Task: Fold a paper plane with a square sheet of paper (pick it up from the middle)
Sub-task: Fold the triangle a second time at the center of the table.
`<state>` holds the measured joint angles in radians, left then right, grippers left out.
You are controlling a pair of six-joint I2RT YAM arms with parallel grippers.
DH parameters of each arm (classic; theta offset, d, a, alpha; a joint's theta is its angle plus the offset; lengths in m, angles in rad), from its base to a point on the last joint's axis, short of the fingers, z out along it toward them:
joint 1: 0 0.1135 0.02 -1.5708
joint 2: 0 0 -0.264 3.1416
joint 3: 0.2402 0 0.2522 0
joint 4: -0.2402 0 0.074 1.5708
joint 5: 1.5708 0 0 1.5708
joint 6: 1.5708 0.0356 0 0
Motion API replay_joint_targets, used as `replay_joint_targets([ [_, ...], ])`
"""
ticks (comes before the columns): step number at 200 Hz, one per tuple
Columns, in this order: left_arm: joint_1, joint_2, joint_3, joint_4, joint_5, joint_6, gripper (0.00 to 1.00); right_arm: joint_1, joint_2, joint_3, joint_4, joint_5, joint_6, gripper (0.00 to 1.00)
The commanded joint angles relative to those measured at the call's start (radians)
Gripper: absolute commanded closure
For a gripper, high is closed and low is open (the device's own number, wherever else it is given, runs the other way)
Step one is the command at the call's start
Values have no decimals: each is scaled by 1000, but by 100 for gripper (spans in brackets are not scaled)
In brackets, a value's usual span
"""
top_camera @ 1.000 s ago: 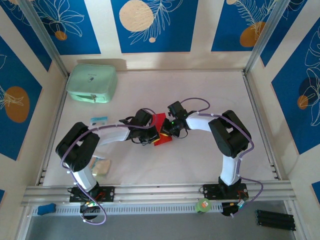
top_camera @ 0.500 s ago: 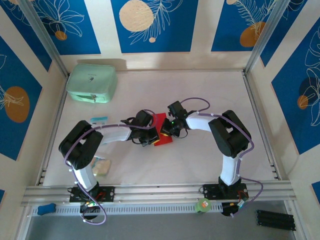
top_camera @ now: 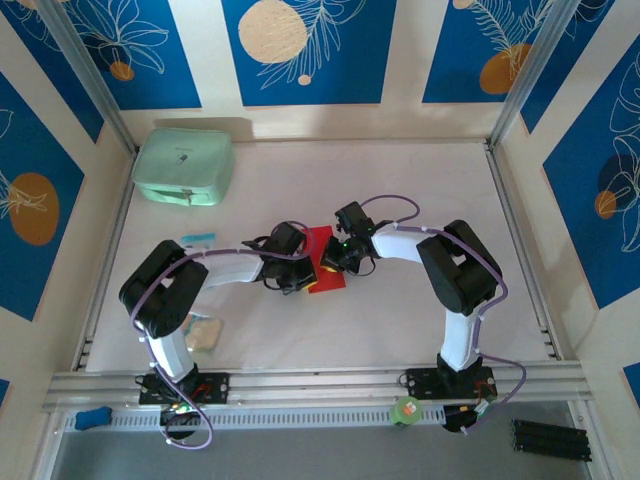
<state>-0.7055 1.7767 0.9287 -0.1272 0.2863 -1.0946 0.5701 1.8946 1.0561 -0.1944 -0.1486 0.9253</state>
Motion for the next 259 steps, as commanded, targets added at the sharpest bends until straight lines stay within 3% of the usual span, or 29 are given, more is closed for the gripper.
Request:
replay_joint_targets([
  [1, -5, 18, -14, -39, -20, 16, 93, -7, 74, -36, -146, 124, 9, 100],
  [68, -5, 23, -22, -90, -38, 27, 95, -11, 63, -38, -123, 103, -10, 100],
  [162, -6, 33, -19, -126, -29, 49, 96, -56, -78, -19, -25, -115, -254, 100],
  [209, -5, 37, -7, -143, -32, 55, 96, 12, -48, -18, -9, -101, -267, 100],
  [259, -5, 36, -7, -150, -37, 54, 97, 18, -5, -19, 0, -86, -251, 100],
])
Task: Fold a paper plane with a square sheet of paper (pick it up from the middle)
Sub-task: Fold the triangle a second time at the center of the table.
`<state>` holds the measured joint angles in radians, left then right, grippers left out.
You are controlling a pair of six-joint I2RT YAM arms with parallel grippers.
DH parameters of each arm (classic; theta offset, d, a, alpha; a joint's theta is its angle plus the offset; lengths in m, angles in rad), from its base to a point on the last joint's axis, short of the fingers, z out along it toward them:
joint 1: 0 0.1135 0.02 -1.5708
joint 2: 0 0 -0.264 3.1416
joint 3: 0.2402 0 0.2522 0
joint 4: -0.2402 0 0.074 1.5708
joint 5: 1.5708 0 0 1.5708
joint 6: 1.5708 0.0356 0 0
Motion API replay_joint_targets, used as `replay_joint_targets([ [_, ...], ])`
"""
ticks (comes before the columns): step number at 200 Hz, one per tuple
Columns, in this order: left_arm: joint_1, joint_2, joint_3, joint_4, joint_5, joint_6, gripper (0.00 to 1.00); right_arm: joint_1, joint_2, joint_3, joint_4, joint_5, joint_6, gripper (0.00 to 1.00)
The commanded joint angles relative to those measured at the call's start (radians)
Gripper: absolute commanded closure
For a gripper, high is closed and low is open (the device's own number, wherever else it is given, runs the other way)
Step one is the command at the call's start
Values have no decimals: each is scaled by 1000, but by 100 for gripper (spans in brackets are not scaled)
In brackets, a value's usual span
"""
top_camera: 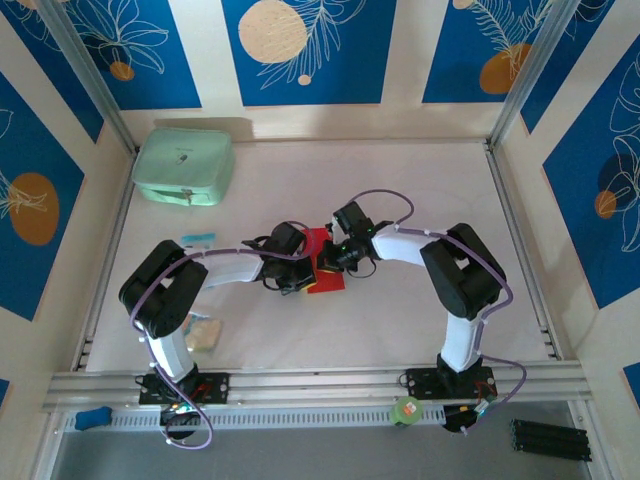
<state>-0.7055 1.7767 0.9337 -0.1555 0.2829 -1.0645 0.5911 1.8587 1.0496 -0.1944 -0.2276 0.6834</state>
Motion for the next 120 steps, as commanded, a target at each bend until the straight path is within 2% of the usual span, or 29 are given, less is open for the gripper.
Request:
replay_joint_targets([
  [1, -6, 36, -12, -122, -33, 24, 97, -2, 32, -13, 0, -6, -10, 100],
  [51, -4, 41, -14, -154, -43, 22, 98, -35, 62, -38, 46, 13, -37, 100],
  [80, -3, 47, -27, -185, -53, 24, 98, -111, 75, -58, 119, -8, -64, 100],
  [120, -3, 53, -38, -179, -47, 27, 99, -242, 90, -18, 93, 20, -38, 100],
])
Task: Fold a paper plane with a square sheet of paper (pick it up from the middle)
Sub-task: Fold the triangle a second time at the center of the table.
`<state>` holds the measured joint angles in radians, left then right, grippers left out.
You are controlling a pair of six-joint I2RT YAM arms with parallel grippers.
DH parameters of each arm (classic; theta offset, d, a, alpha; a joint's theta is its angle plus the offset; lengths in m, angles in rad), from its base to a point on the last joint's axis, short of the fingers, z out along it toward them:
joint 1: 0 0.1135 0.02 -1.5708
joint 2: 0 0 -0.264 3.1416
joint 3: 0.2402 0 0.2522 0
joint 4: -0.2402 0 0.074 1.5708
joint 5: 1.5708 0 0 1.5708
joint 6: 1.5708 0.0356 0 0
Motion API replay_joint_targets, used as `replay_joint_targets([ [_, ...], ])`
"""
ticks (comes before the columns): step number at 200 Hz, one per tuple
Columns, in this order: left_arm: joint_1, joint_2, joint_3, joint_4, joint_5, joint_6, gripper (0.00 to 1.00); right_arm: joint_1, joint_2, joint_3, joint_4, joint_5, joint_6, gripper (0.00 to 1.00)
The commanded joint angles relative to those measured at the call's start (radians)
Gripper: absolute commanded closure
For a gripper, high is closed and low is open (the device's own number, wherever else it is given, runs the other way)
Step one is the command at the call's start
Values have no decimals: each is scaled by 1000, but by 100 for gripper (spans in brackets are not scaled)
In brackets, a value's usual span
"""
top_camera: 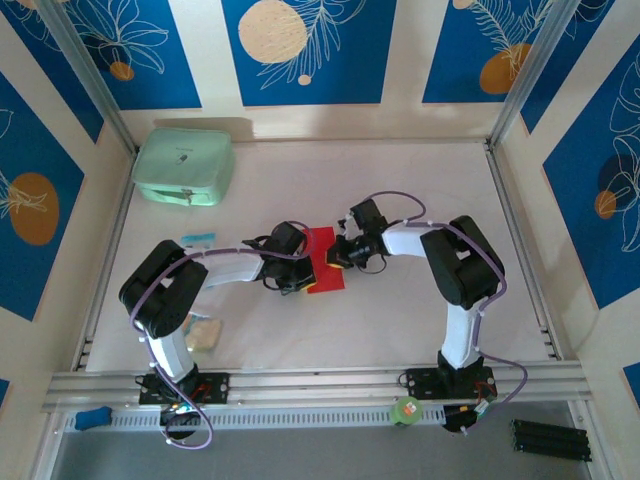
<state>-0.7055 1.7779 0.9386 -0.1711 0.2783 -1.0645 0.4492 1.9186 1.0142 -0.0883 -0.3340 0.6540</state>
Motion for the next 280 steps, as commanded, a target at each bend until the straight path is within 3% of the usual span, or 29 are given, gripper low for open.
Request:
replay_joint_targets([
  [1, -3, 52, -43, -162, -43, 28, 99, -103, 29, 20, -15, 129, -8, 100],
  [29, -3, 57, -17, -167, -34, 52, 99, -126, -76, 18, -54, 169, -32, 100],
  [72, -3, 57, 12, -173, -31, 82, 99, -48, -217, -30, -104, 173, -45, 100],
  [141, -3, 45, 25, -137, -9, 96, 98, 88, -83, 1, -73, 78, 62, 100],
  [227, -2, -19, 86, -58, 36, 148, 87, 68, 14, 24, -155, 125, 59, 100],
  [280, -4, 68, 105, 23, 74, 133, 89, 62, 37, 29, -183, 136, 68, 100],
])
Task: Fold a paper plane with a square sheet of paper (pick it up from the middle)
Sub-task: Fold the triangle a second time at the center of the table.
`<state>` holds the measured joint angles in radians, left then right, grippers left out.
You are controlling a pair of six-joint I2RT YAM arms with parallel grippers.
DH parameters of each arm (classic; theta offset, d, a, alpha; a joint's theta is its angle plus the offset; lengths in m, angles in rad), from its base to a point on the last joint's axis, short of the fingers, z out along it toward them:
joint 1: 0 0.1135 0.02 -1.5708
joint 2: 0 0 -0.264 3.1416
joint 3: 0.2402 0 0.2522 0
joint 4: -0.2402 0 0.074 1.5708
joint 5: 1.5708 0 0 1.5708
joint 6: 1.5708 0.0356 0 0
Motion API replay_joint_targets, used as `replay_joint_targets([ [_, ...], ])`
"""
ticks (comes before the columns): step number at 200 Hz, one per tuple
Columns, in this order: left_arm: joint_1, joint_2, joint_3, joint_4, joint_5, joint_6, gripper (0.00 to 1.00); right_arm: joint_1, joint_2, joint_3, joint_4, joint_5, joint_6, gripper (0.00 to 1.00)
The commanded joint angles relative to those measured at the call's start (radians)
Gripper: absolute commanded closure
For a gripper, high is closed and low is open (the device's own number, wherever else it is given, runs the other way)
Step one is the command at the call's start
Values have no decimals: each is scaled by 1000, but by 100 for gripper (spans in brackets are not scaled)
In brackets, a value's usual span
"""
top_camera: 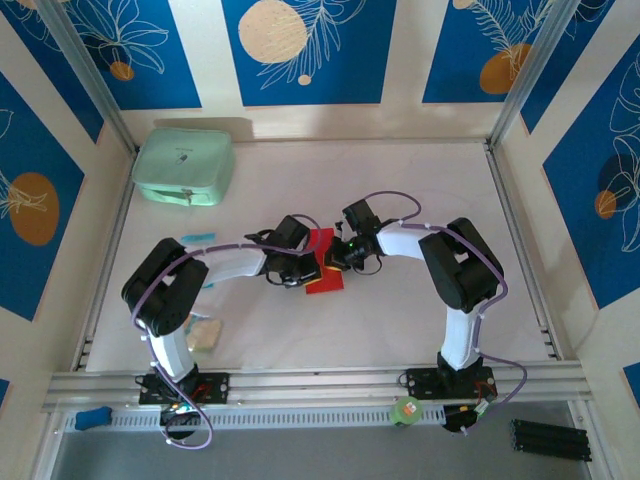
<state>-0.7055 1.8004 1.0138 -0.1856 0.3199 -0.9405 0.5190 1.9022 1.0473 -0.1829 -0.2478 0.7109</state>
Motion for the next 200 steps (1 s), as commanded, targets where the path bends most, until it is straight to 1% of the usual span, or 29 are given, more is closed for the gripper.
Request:
replay_joint_targets([
  [1, -4, 48, 30, 37, 32, 9, 89, -8, 54, -4, -89, 51, 12, 100],
  [56, -4, 85, 41, -9, 35, 41, 94, -8, 69, 3, -115, 67, 19, 100],
  [117, -3, 47, -75, -47, 60, 120, 98, -7, 110, 26, -186, 124, 1, 100],
  [142, 0, 25, -124, -35, 64, 116, 98, -11, 127, 28, -198, 139, -4, 100],
  [172, 0, 1, -169, -3, 76, 75, 98, -14, 139, 25, -191, 141, -5, 100],
  [200, 0, -21, -190, -36, 56, 87, 99, -17, 147, 29, -191, 143, -5, 100],
])
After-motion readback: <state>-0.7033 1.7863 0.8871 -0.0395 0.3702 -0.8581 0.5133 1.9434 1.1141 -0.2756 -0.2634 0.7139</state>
